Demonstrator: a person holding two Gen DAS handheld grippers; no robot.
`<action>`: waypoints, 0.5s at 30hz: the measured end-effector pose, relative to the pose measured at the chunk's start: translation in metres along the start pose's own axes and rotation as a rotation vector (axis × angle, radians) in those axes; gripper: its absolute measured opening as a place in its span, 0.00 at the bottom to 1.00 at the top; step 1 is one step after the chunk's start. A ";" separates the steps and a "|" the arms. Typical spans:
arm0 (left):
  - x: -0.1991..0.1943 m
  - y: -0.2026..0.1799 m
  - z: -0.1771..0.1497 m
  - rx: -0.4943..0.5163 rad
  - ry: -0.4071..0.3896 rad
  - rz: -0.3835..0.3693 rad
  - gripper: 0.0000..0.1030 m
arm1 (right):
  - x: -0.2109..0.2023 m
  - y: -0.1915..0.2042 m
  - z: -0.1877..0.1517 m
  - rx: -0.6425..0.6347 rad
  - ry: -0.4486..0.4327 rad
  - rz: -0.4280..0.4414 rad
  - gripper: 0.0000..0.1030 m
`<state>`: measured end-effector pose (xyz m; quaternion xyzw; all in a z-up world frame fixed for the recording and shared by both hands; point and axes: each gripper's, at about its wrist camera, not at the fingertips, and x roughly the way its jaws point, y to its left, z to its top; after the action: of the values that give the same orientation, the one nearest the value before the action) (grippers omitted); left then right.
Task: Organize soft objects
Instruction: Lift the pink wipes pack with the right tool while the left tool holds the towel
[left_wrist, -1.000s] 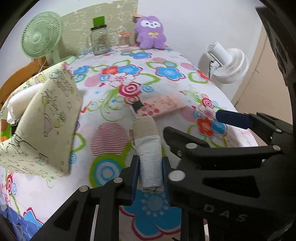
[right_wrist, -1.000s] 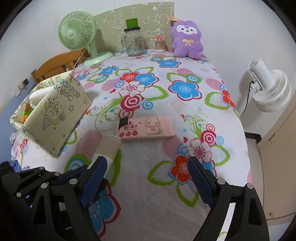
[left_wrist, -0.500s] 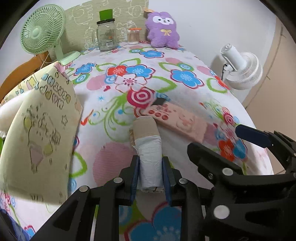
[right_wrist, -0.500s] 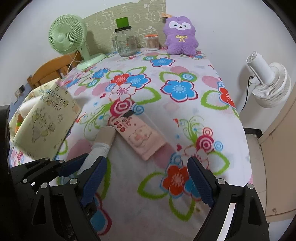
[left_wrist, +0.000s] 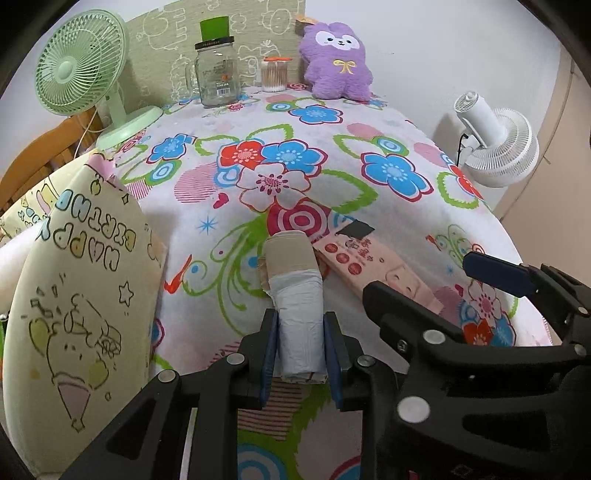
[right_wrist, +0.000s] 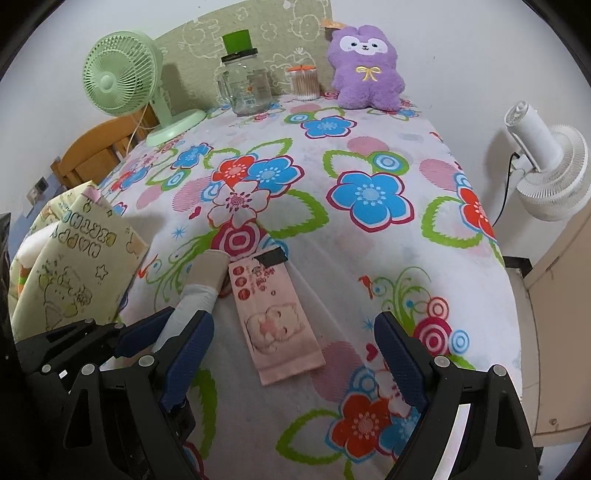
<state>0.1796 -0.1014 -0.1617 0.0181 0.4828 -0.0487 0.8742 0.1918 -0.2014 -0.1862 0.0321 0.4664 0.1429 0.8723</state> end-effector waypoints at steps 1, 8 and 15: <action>0.000 0.000 0.001 0.001 0.001 0.000 0.22 | 0.002 0.000 0.001 0.002 0.005 -0.002 0.88; 0.002 -0.001 0.002 0.018 0.004 0.004 0.22 | 0.017 0.006 0.007 0.005 0.035 -0.018 0.74; 0.002 -0.001 0.002 0.022 0.003 -0.002 0.22 | 0.022 0.014 0.009 -0.025 0.044 -0.032 0.52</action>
<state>0.1818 -0.1022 -0.1626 0.0275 0.4834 -0.0548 0.8733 0.2081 -0.1809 -0.1961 0.0106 0.4841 0.1356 0.8643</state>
